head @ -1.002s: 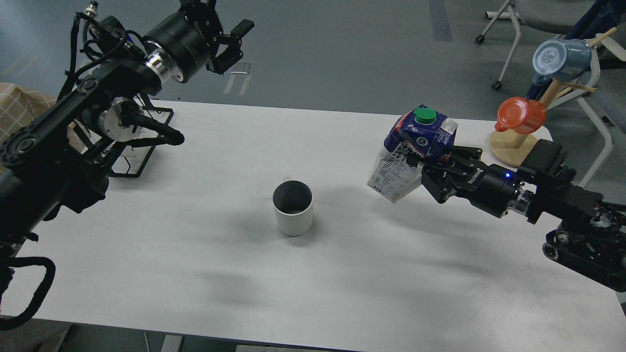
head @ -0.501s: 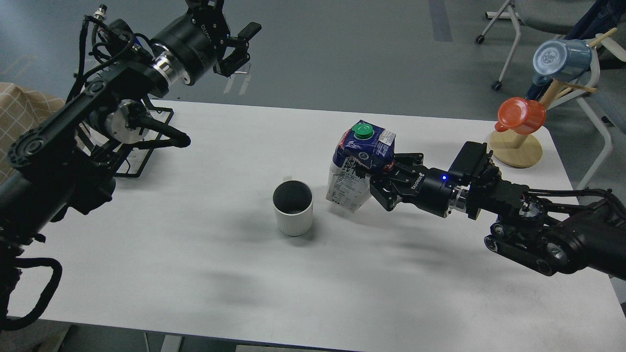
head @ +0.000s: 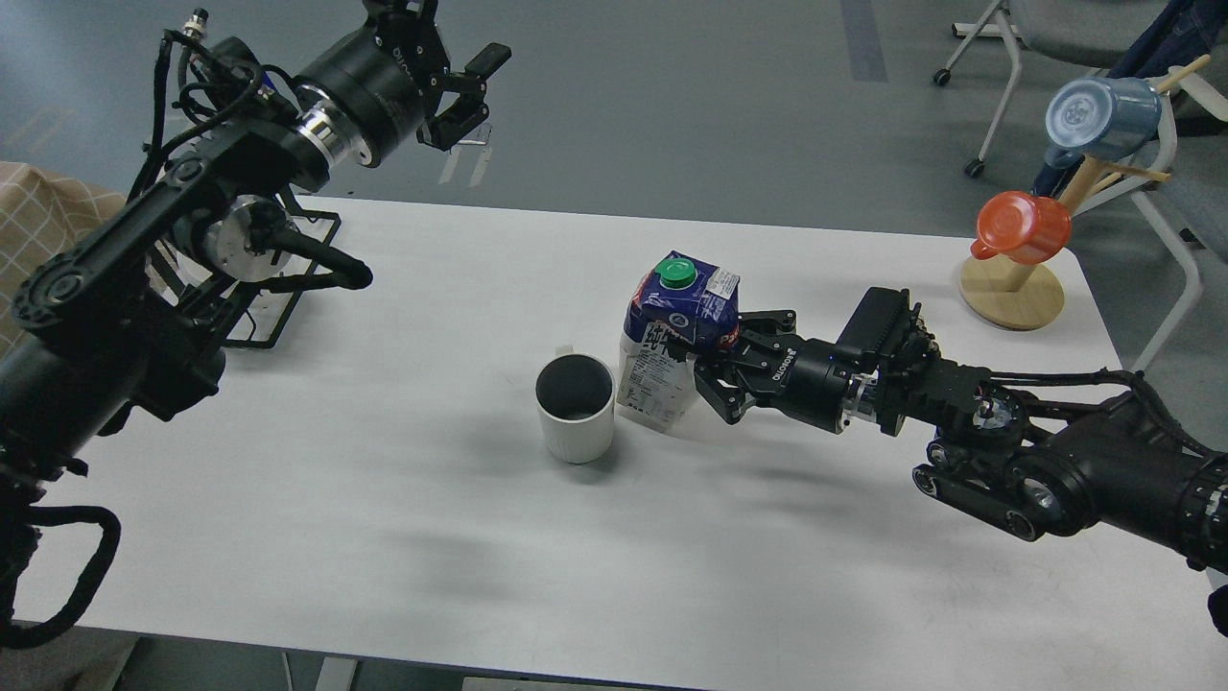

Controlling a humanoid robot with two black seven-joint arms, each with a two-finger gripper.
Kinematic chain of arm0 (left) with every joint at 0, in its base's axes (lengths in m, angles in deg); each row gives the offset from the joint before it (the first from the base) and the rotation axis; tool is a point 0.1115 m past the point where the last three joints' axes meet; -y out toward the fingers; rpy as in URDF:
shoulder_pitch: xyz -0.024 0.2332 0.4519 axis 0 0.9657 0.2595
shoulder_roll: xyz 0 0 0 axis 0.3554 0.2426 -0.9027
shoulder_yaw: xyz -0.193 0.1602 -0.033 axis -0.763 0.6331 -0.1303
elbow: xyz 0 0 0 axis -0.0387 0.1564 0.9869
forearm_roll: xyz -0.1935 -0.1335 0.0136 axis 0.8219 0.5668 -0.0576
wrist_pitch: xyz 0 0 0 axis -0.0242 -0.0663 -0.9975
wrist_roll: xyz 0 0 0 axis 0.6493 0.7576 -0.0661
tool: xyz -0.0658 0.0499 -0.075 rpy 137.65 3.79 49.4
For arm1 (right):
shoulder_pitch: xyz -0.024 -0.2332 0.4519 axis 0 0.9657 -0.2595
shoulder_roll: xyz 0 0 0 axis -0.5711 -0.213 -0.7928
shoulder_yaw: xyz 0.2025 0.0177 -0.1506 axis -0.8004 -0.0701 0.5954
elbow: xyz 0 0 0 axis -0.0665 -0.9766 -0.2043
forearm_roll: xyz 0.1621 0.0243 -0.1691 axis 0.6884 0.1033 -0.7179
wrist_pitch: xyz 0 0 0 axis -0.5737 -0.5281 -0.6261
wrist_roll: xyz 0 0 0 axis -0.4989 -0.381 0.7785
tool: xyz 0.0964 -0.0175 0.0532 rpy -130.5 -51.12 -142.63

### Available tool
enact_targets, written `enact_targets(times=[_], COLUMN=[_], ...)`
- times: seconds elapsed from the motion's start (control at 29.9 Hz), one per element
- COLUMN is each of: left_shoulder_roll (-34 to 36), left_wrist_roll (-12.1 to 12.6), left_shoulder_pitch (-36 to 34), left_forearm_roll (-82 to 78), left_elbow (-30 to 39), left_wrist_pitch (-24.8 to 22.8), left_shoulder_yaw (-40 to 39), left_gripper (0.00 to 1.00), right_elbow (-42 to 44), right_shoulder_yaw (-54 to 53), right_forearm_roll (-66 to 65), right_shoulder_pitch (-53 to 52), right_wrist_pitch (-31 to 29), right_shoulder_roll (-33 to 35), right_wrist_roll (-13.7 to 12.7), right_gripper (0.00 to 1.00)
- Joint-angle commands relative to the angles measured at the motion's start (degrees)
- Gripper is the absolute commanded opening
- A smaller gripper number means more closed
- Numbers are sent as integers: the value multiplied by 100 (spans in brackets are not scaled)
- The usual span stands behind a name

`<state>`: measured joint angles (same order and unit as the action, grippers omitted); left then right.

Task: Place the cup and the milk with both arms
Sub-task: 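Lower the milk carton beside the white cup with the right gripper, then open the right gripper and withdraw it from the milk carton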

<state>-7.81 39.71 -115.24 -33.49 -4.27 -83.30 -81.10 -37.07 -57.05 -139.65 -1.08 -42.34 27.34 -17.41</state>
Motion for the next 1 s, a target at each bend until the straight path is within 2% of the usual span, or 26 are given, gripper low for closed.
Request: enact_targets(times=[0.0, 0.03, 0.1, 0.23, 0.3, 0.33, 0.37, 0.4, 0.47, 0.5, 0.8, 0.97], left_shoulder_roll=[-5, -5, -5, 3, 3, 3, 3, 12, 12, 12, 21, 21], left_wrist_roll=[-1, -1, -1, -1, -1, -1, -1, 8, -1, 8, 8, 8], left_shoulder_pitch=[0, 0, 0, 0, 0, 0, 0, 0, 0, 0, 0, 0], left_forearm_roll=[1, 1, 1, 1, 1, 1, 1, 1, 1, 1, 1, 1], left_elbow=[5, 5, 5, 5, 5, 5, 5, 5, 5, 5, 5, 5], left_wrist_pitch=[0, 0, 0, 0, 0, 0, 0, 0, 0, 0, 0, 0], left_shoulder_yaw=[3, 3, 3, -6, -6, 3, 3, -6, -6, -6, -6, -6], left_gripper=[98, 98, 98, 98, 98, 98, 98, 98, 98, 98, 98, 98], right_elbow=[2, 2, 2, 2, 2, 2, 2, 2, -7, -7, -252, -972], right_shoulder_yaw=[1, 1, -8, -8, -8, -8, -8, -8, -8, -8, -8, -8], right_forearm_roll=[8, 8, 17, 26, 26, 26, 35, 35, 52, 52, 79, 79], right_shoulder_pitch=[9, 9, 17, 35, 44, 44, 44, 44, 44, 44, 44, 52], right_wrist_pitch=[0, 0, 0, 0, 0, 0, 0, 0, 0, 0, 0, 0], right_shoulder_roll=[-26, -26, -26, -35, -53, -53, -44, -35, -9, 0, 439, 1159], right_wrist_roll=[0, 0, 0, 0, 0, 0, 0, 0, 0, 0, 0, 0], right_gripper=[8, 13, 30, 38, 46, 57, 64, 76, 90, 94, 97, 97])
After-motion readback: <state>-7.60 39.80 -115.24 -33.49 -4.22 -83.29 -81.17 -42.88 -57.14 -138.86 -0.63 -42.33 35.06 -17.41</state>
